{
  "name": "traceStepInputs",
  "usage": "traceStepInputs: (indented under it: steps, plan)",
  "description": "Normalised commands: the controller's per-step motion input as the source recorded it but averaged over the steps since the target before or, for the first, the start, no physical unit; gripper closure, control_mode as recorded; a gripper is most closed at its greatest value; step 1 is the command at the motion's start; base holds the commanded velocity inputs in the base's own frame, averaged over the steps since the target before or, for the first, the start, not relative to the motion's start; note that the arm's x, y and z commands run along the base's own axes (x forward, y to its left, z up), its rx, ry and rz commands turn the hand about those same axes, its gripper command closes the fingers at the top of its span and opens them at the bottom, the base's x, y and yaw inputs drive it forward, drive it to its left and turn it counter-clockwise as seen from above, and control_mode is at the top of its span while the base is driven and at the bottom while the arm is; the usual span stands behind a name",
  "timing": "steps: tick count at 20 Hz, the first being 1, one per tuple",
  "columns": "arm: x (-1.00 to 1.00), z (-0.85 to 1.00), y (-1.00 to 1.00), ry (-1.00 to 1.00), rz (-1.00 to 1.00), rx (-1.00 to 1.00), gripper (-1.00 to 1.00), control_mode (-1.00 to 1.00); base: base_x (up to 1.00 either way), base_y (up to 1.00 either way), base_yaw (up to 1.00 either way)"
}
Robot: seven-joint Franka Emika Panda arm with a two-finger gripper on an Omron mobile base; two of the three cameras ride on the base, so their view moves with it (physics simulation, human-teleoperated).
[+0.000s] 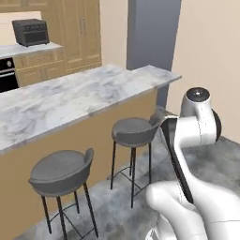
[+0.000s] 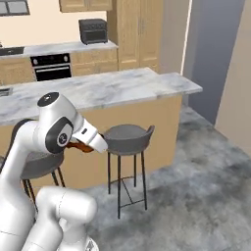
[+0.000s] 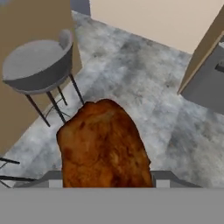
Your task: Take the cheese, chicken drumstick, and onion from the fridge and place them on the plate on the dining counter to create an appetizer plate.
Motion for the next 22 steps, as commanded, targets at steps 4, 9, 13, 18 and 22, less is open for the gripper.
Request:
traceStepInputs:
  steps: [4,9,13,18,22]
  plan:
    - [0.0,0.0,0.0,0.0,0.0,0.0,1.0,1.0,-0.83,1.0,0.6]
    - [0.0,0.0,0.0,0.0,0.0,0.0,1.0,1.0,-0.44,1.0,0.6]
    - [0.0,0.0,0.0,0.0,0.0,0.0,1.0,1.0,-0.12,1.0,0.55]
    - [0.0,0.0,0.0,0.0,0.0,0.0,1.0,1.0,-0.01,1.0,0.47]
    - [0.0,0.0,0.0,0.0,0.0,0.0,1.0,1.0,0.0,1.0,0.34]
